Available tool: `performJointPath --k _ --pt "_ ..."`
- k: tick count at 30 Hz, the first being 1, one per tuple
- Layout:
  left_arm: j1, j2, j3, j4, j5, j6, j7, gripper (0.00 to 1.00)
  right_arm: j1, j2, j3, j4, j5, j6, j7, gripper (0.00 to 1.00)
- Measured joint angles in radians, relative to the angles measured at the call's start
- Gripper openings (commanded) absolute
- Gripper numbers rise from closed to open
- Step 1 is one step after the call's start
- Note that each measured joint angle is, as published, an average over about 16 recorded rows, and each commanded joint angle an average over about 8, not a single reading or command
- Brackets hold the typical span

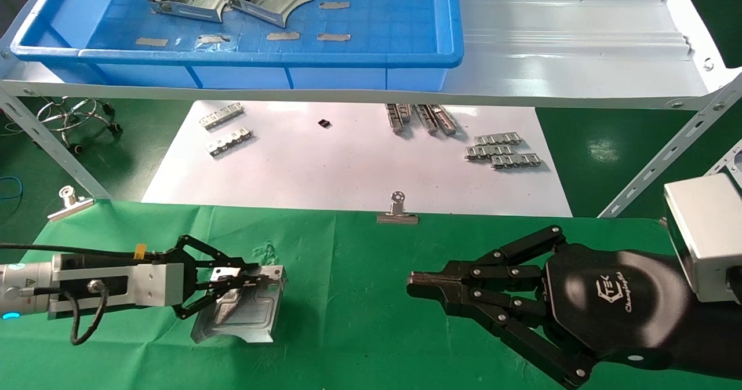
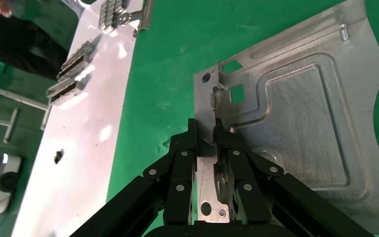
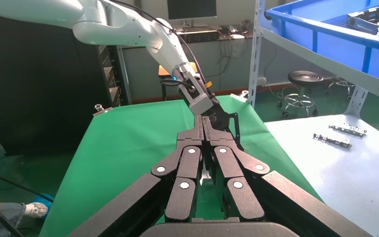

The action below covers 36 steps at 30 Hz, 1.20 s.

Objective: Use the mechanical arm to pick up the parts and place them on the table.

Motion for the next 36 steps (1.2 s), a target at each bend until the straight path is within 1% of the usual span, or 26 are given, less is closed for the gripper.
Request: performJointPath --k 6,7,8,17,22,26,33,34,35,36 --pt "0.0 0.007 -0.001 0.025 0.002 -0.01 0.052 0.85 0.0 0.0 0.0 0.0 0.0 0.0 0.0 0.0" --pt "-0.001 0.009 -0.001 0.029 0.003 -0.013 0.059 0.95 0.0 0.0 0.0 0.0 0.0 0.0 0.0 0.0" --pt "-0.001 0.01 -0.001 0.032 0.003 -0.015 0.066 1.0 0.0 0.0 0.0 0.0 0.0 0.0 0.0 0.0" --pt "-0.008 0.017 0.0 0.056 0.009 -0.023 0.122 1.0 0.0 0.0 -0.001 0.0 0.0 0.0 0.0 0.0" --pt "-0.016 0.016 0.0 0.071 0.009 -0.007 0.127 1.0 0.0 0.0 -0.001 0.0 0.0 0.0 0.0 0.0" --pt "-0.03 0.012 0.002 0.089 0.008 0.028 0.09 1.0 0.0 0.0 -0.001 0.0 0.001 0.0 0.0 0.0" --pt "-0.05 0.0 -0.002 0.103 0.002 0.097 -0.029 1.0 0.0 0.0 -0.001 0.0 0.001 0.0 -0.001 0.0" --pt "-0.051 -0.002 -0.004 0.099 0.0 0.105 -0.049 1.0 0.0 0.0 -0.001 0.0 0.001 0.0 -0.001 0.03" --pt "-0.05 -0.005 -0.006 0.094 -0.002 0.112 -0.069 1.0 0.0 0.0 -0.001 0.0 0.001 0.0 -0.001 0.13" --pt "-0.049 -0.008 -0.009 0.087 -0.004 0.118 -0.089 1.0 0.0 0.0 -0.001 0.0 0.001 0.0 -0.001 0.26"
